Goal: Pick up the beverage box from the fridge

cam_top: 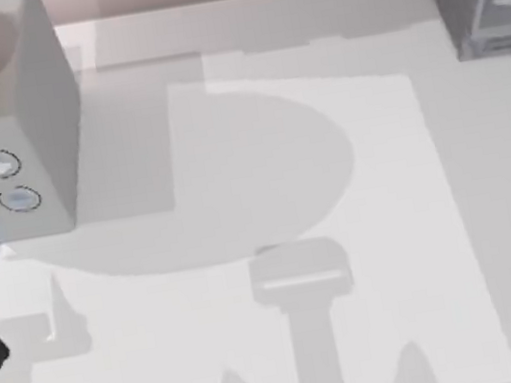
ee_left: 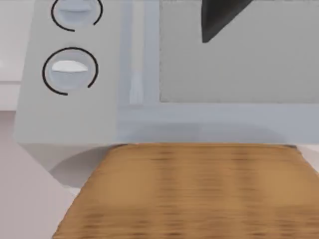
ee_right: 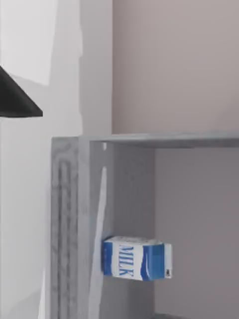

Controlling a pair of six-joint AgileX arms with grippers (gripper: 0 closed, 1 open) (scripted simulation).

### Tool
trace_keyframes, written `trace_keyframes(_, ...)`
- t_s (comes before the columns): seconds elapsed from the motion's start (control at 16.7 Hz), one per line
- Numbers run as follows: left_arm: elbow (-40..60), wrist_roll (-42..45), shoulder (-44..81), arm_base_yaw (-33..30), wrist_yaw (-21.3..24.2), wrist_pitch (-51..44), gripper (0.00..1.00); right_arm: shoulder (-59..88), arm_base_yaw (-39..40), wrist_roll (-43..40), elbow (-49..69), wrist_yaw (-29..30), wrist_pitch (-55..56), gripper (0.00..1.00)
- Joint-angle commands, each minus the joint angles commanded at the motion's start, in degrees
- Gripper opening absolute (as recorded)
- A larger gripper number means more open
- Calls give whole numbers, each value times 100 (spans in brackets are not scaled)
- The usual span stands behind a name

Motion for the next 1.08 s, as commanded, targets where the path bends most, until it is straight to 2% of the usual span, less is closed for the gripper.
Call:
trace_keyframes(0.24, 0, 0, 0, 0, 0, 0, 100, 173, -59, -2, 22, -70, 176, 100)
trace_keyframes(0.42, 0, 0, 0, 0, 0, 0, 100, 886, -298, -7, 118, -323, 895, 100)
trace_keyframes(0.6, 0, 0, 0, 0, 0, 0, 100, 2140, -676, -8, 265, -692, 2085, 100)
trace_keyframes(1.08, 0, 0, 0, 0, 0, 0, 100, 6567, -1924, 50, 638, -1884, 5850, 100)
